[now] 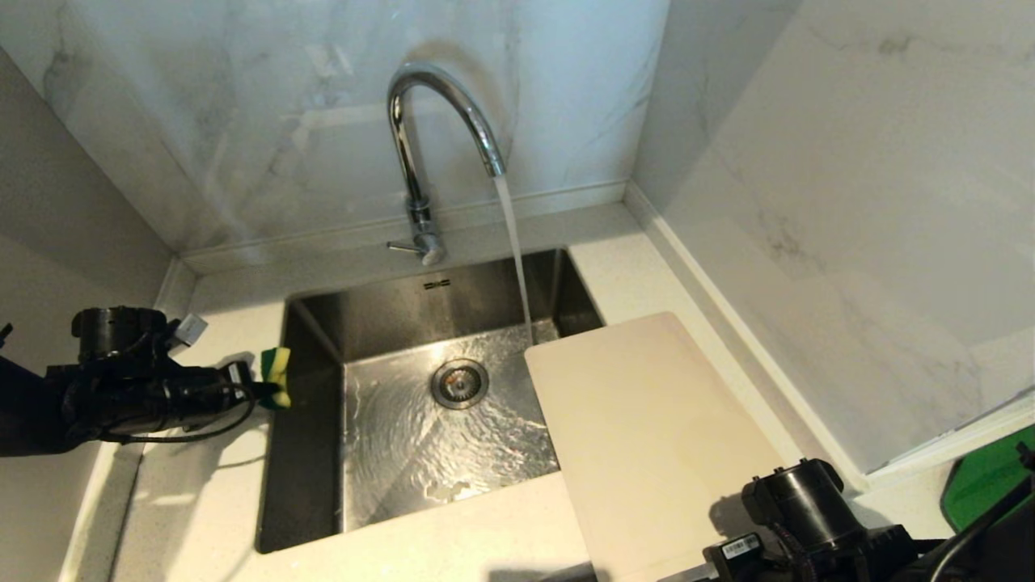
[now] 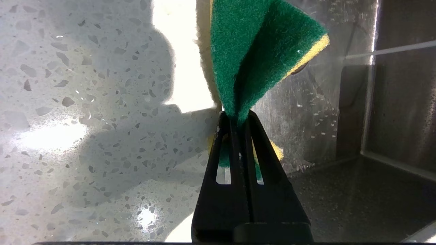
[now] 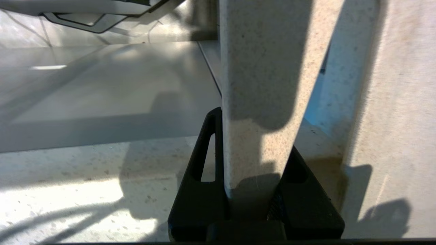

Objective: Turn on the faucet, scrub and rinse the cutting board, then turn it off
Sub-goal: Put down the cutting board

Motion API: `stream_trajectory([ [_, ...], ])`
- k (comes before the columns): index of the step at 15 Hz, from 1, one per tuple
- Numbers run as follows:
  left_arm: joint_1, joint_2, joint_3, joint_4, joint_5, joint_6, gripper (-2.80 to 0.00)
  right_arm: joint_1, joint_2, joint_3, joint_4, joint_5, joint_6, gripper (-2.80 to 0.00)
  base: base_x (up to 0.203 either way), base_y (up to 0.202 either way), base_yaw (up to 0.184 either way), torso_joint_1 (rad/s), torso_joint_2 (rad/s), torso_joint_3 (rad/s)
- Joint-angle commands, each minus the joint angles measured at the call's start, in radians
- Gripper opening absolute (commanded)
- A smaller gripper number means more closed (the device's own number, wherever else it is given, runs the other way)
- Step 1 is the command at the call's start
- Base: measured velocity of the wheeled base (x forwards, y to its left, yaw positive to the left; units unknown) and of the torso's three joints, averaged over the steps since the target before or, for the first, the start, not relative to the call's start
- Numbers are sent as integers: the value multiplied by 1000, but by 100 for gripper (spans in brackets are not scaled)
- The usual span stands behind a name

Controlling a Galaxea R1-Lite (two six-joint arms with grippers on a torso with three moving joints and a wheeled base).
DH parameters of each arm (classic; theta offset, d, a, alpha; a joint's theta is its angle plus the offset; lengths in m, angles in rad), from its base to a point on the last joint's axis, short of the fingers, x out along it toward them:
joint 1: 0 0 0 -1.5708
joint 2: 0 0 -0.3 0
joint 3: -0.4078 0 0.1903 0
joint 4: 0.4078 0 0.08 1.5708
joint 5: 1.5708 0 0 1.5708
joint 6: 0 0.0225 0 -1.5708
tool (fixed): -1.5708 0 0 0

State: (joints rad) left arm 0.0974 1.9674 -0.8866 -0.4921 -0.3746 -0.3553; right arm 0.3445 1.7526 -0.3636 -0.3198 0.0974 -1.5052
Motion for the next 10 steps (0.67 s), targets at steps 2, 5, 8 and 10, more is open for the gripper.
stream_trajectory([
  [2,-1,15,0,-2,-1,-2,-280,0,55,-14,4,18,32,-280,0,0,0,0,0,0],
  [5,-8,33,0,-2,-1,-3,-280,1,97,-37,4,23,33,-280,0,0,0,0,0,0],
  [8,-7,42,0,-3,-1,-2,-280,1,144,-71,4,28,33,-280,0,0,0,0,0,0],
  [10,-8,50,-2,-3,-1,-2,-280,1,163,-81,4,28,33,-280,0,0,0,0,0,0],
])
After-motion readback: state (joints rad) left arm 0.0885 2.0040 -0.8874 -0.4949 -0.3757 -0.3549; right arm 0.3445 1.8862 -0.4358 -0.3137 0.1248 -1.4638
